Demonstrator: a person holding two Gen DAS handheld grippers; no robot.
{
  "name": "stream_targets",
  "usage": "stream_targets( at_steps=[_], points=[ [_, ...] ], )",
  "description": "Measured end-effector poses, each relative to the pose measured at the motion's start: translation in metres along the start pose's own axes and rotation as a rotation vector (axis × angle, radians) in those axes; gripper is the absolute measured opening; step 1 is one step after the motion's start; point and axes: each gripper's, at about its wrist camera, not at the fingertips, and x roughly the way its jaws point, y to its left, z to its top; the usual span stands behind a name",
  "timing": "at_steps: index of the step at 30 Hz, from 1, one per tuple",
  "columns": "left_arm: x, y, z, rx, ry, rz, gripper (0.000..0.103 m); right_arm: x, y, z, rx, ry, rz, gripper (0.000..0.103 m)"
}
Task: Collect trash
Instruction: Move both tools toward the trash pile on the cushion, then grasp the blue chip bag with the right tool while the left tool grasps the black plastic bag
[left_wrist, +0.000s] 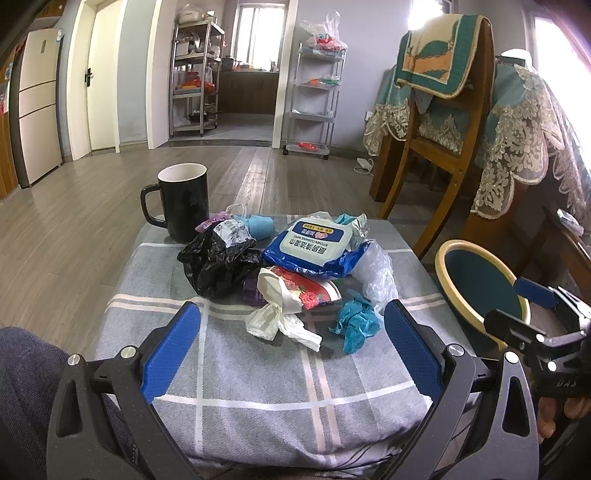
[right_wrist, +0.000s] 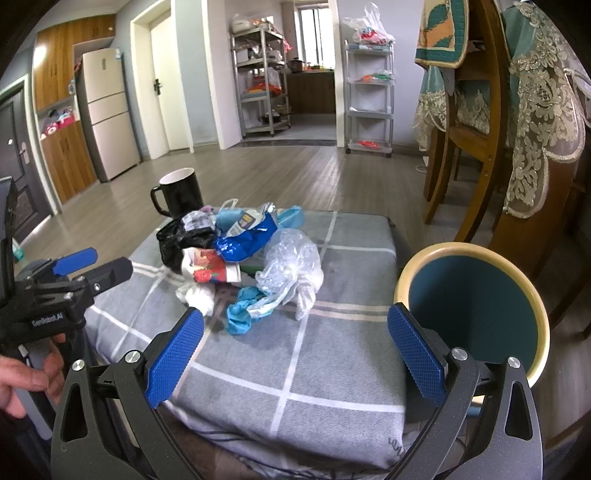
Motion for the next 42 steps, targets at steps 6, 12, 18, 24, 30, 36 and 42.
stream_targets(
  at_steps=[6,12,18,24,30,36,42],
  points=[
    [0.009,0.012,0.017,-0.044,0.037,0.014,0.097,0.002,0.002,0.003,0.011,0.010,0.005,0.099],
    [0.027,0.028,0.041,0.014,0.056,0.059,0.097,0.009,-0.001,0.013,0.019,0.032,0.021,0.099],
    [0.061,0.056,0.067,0.012,0.093,0.039,0.088,0.021,-0.009,0.026,0.053,0.048,0.046,0.099],
    [0.106,0.088,0.085,0.000,0.187,0.053,0.083,0.037,-0.013,0.039,0.092,0.064,0.077,0.099],
    [0.154,0.124,0.080,-0.100,0.316,0.005,0.079,0.059,-0.014,0.054,0.136,0.084,0.117,0.097],
    [0.182,0.130,0.066,-0.150,0.393,-0.064,0.077,0.083,-0.009,0.075,0.151,0.098,0.167,0.095],
    [0.194,0.121,0.061,-0.122,0.424,-0.087,0.077,0.115,0.002,0.088,0.131,0.137,0.208,0.085]
  ],
)
